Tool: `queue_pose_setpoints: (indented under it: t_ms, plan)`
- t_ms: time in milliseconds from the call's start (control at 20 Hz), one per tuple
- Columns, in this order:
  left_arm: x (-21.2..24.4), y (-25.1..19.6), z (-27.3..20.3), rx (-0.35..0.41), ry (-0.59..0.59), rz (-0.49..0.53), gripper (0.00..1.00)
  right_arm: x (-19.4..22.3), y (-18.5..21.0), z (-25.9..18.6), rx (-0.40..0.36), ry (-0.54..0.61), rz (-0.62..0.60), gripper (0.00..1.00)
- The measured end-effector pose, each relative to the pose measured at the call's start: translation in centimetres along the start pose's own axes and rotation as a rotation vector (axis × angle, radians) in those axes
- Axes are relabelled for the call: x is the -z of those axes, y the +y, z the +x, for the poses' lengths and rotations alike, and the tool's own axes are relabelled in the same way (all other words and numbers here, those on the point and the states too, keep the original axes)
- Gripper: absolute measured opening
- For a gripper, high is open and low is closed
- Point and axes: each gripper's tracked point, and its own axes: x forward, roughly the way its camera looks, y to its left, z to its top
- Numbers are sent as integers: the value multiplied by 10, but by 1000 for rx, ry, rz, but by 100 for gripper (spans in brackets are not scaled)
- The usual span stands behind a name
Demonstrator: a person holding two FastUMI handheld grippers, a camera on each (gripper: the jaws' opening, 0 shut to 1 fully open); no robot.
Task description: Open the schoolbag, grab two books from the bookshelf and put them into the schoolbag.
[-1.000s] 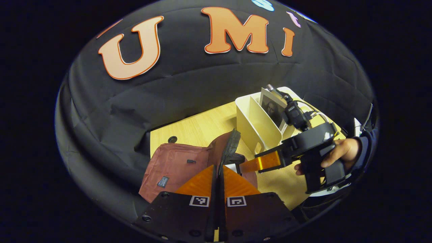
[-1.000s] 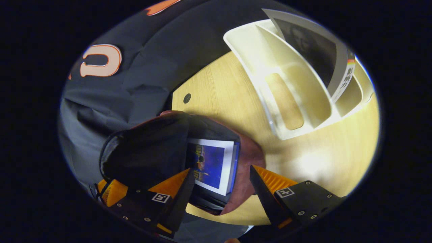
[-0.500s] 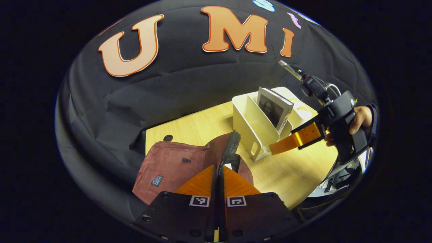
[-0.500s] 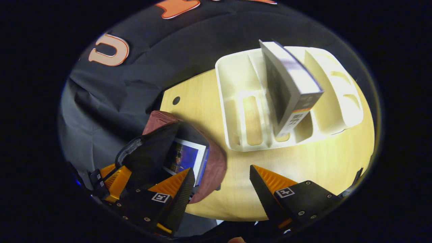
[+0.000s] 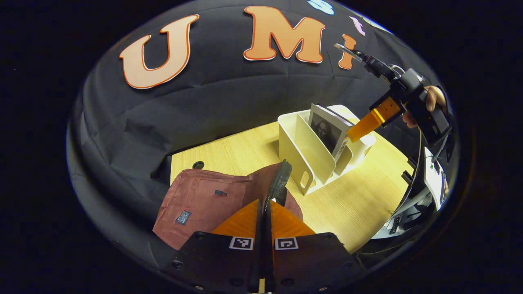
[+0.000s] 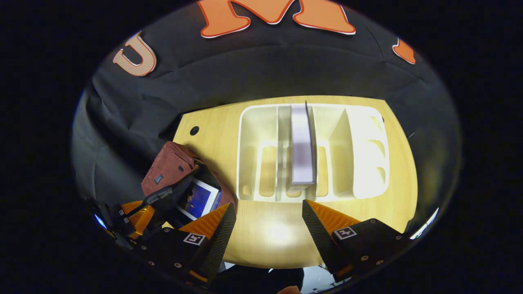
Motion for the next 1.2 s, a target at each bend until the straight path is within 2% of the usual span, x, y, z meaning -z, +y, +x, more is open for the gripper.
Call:
queue_pose_setpoints:
  t_ms: [250,550,1200]
  plan:
    - [2,5,4,-3,2,-13,5,-31,-12,-3,32,14,-32,98]
    - [3,7,8,-9,12,-27,5,-60,-23,14,57,65,-45,98]
    - [13,7,16,-21,39,-68,5,-69,-36,77,83,174,-34,98]
